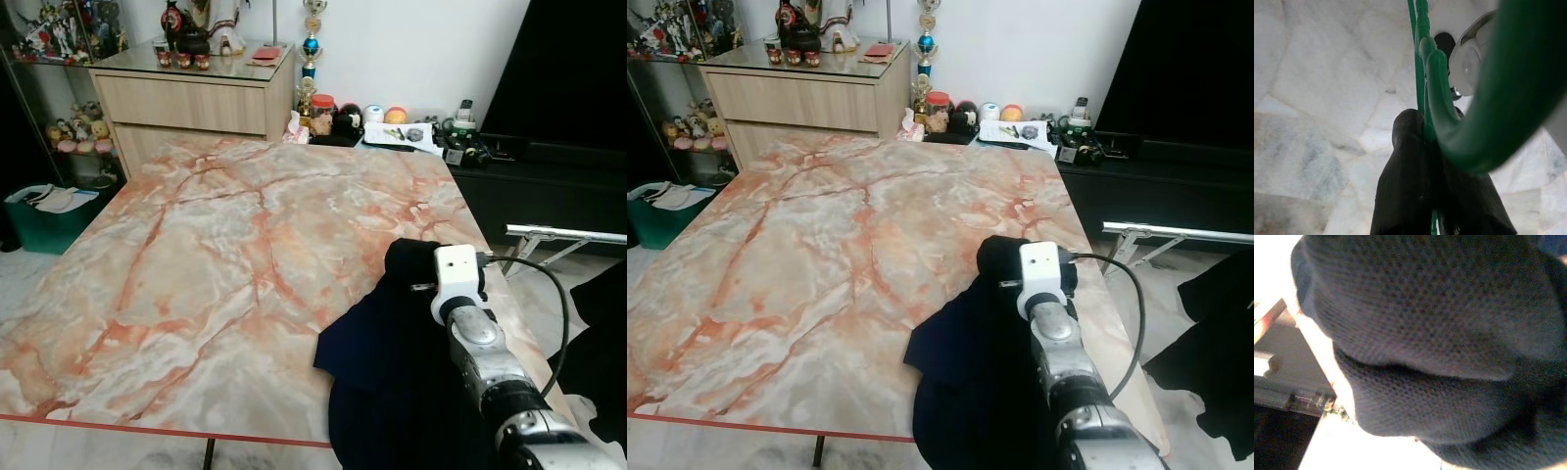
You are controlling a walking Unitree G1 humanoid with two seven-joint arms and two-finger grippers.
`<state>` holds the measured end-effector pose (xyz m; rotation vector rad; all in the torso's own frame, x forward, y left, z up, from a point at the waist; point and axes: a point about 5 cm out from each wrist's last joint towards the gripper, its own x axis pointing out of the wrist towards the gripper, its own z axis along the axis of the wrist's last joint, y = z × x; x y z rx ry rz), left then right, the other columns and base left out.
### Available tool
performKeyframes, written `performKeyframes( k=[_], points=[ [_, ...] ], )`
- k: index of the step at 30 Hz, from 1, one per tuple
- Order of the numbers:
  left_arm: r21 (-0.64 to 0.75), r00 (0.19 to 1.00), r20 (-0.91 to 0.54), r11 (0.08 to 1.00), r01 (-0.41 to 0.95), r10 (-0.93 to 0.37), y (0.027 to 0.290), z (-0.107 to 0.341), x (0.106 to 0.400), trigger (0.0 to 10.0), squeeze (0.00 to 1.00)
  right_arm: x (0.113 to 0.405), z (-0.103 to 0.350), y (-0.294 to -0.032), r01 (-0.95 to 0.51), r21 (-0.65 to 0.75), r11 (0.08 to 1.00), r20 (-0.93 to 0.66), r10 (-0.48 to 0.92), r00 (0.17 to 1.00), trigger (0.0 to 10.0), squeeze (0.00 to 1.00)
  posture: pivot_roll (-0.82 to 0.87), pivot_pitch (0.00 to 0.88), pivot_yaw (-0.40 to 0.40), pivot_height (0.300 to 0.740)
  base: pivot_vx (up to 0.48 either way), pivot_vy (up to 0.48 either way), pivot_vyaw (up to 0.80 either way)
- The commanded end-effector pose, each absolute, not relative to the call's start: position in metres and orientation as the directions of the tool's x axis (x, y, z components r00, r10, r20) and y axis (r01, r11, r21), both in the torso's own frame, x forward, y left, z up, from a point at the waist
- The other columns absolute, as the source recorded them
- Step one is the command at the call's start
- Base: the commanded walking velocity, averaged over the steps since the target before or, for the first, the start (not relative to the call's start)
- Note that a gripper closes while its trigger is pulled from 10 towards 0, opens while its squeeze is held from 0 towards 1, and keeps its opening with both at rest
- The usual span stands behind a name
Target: Hang hanger
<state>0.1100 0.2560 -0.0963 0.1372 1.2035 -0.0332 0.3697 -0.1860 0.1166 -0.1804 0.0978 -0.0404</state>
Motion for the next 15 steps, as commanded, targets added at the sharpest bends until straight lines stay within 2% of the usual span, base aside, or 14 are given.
performKeyframes(
  k=[1,11,12,13,15],
  points=[
    [0.07,0.346,-0.938,0.991,0.111,0.028,0.244,-0.101,0.107,10.0,0.0,0.36,0.123,-0.186,0.068,-0.181,0.981,-0.01,-0.071,0.997,10.0,1.0,0.07,0.0,-0.046,0.74,0.0,0.0,0.0],
    [0.071,0.342,-0.939,0.989,0.127,0.023,0.24,-0.102,0.106,10.0,0.0,0.325,0.122,-0.185,0.109,-0.116,0.987,0.054,-0.103,0.993,10.0,1.0,0.06,0.0,-0.041,0.74,0.0,0.0,0.0],
    [0.07,0.342,-0.94,0.989,0.127,0.023,0.24,-0.102,0.106,10.0,0.0,0.318,0.124,-0.181,0.097,-0.107,0.99,0.06,-0.091,0.994,10.0,0.63,0.06,0.0,-0.045,0.74,0.0,0.0,0.0],
    [0.07,0.342,-0.939,0.989,0.128,0.022,0.24,-0.102,0.106,10.0,0.0,0.315,0.125,-0.18,0.094,-0.104,0.99,0.066,-0.087,0.994,10.0,0.36,0.06,0.0,-0.05,0.74,0.0,0.0,0.0],
    [0.07,0.342,-0.939,0.989,0.128,0.022,0.24,-0.102,0.106,10.0,0.0,0.314,0.125,-0.18,0.093,-0.102,0.99,0.069,-0.086,0.994,10.0,0.36,0.06,0.0,-0.05,0.74,0.0,0.0,0.0]
  ],
)
